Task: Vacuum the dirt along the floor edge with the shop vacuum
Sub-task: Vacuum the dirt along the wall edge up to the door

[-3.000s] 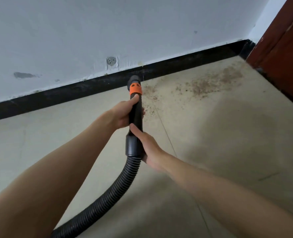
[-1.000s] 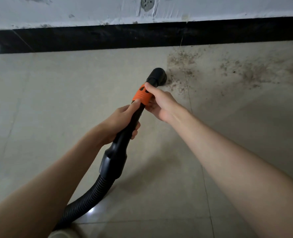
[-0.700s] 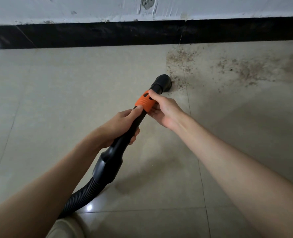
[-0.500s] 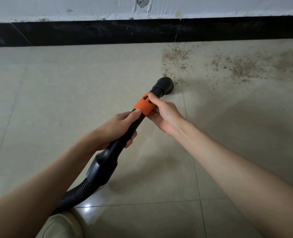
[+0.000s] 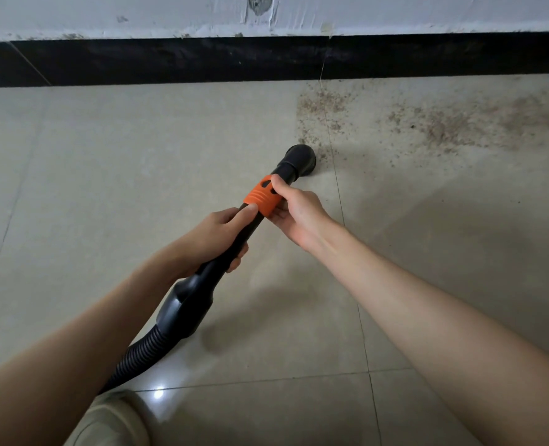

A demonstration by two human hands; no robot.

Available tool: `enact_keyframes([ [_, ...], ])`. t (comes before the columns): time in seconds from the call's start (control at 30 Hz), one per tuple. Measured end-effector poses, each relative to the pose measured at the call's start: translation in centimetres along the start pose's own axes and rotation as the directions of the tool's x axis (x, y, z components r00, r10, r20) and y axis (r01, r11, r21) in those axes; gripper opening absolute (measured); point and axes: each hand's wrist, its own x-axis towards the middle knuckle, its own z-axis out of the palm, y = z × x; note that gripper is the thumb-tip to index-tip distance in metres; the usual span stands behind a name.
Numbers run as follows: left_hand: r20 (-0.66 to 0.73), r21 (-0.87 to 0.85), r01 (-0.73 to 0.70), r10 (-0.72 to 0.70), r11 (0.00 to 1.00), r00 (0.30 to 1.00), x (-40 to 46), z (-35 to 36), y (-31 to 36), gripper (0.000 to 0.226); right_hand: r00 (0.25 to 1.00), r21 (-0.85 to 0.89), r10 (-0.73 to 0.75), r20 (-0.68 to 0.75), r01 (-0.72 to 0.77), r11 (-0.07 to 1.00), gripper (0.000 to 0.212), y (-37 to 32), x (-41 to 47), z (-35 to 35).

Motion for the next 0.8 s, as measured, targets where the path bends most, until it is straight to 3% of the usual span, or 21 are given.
enact_keyframes([
  [0.3,-0.025,-0.012,-0.042,0.042,0.999,0.999,7.5,-2.5,4.4,0.04,0.993,0.024,-0.094,-0.075,0.096,0.995,0.016,-5.1,6.7,2.0],
  [0.6,-0.044,-0.04,-0.075,0.074,0.996,0.996,13.4,-5.5,8.0,0.042,0.985,-0.039,-0.115,-0.125,0.111,0.993,0.041,-9.7,12.2,4.6],
  [0.8,-0.047,0.004,-0.065,0.065,0.998,0.997,15.1,-6.7,8.9,0.045,0.982,-0.058,-0.136,-0.135,0.129,0.99,0.039,-10.9,13.7,5.5],
])
